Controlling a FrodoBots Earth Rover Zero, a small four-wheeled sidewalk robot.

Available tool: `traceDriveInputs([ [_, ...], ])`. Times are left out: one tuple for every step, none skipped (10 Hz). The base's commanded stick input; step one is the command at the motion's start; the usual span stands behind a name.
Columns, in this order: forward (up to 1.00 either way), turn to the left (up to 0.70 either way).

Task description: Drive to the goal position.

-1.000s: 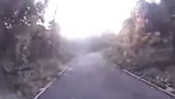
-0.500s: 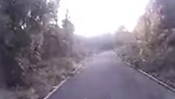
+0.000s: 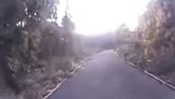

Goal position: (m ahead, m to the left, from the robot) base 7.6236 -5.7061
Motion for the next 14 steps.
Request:
traceDriveInputs([
  [0.85, 0.0],
  [0.85, 0.0],
  [0.85, 0.0],
  [0.85, 0.0],
  [0.85, 0.0],
  [0.85, 0.0],
  [0.85, 0.0],
  [0.85, 0.0],
  [0.85, -0.05],
  [0.85, -0.17],
  [0.85, -0.27],
  [0.85, -0.34],
  [0.85, -0.34],
  [0.85, -0.34],
])
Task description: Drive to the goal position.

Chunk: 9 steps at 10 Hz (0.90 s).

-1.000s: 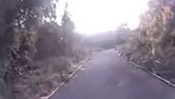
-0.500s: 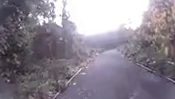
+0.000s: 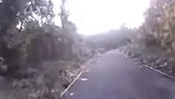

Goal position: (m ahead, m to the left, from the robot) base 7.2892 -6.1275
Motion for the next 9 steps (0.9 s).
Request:
traceDriveInputs([
  [0.85, -0.34],
  [0.85, -0.34],
  [0.85, -0.34],
  [0.85, -0.34],
  [0.85, -0.32],
  [0.85, -0.28],
  [0.85, -0.19],
  [0.85, -0.11],
  [0.85, -0.05],
])
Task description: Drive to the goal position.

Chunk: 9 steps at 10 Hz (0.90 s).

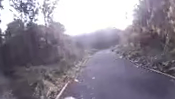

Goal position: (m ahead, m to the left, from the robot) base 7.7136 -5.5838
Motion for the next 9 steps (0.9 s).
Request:
traceDriveInputs([
  [0.85, 0.0],
  [0.85, 0.0],
  [0.85, 0.0],
  [0.85, 0.0],
  [0.85, 0.0],
  [0.85, 0.0],
  [0.85, 0.0],
  [0.85, 0.0],
  [0.85, 0.0],
])
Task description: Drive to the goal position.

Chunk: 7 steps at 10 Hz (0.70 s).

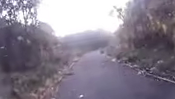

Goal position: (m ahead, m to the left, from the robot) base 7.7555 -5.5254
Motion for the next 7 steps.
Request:
traceDriveInputs([
  [0.85, 0.0],
  [0.85, 0.0],
  [0.85, 0.0],
  [0.85, 0.0],
  [0.85, 0.0],
  [0.85, 0.0],
  [0.85, 0.0],
])
